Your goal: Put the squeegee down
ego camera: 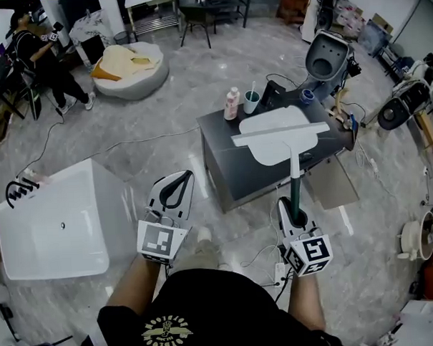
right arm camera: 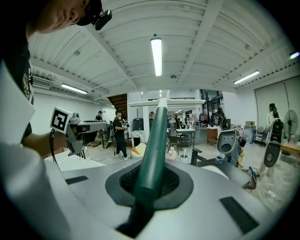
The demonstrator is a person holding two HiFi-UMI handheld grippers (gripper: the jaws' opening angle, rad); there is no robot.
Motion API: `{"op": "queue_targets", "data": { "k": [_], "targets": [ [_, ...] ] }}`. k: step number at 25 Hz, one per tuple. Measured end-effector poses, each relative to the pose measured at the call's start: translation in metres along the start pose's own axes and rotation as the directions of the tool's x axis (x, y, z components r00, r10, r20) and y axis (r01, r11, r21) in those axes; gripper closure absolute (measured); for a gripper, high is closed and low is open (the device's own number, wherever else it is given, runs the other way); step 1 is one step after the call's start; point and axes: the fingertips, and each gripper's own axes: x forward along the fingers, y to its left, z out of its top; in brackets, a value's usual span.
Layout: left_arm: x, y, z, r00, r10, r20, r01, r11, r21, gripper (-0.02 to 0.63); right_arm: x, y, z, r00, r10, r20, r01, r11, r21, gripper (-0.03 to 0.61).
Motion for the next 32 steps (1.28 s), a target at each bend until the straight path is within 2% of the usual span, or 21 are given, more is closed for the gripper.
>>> {"op": "queue_targets", "data": {
  "k": [7,23,28,32],
  "targets": [
    [0.046,0.032,-0.002,1.000,-0.005,-0.001,0.005,1.000,-0.008,0.591,0.045,-0.019,0.021,1.000,-0.001,-0.004,0.001,1.000,-0.011,0.540],
    [0.123,0.079,-0.005,0.996,-0.092,0.022,0.092,0.996,0.004,0.591,0.119,-0.038,0.059,0.999,-0.041,0.014,0.041,0.998,-0.038,0.540],
    [0.132,0.092,-0.005,0.995,-0.095,0.031,0.095,0.995,0.001,0.591,0.134,-0.037,0.052,0.999,-0.042,-0.002,0.042,0.999,-0.019,0.540],
    [0.142,0.092,-0.009,0.994,-0.107,0.005,0.106,0.994,0.022,0.592,0.148,-0.044,0.041,0.999,-0.029,-0.024,0.028,1.000,-0.010,0.540]
  ]
}}
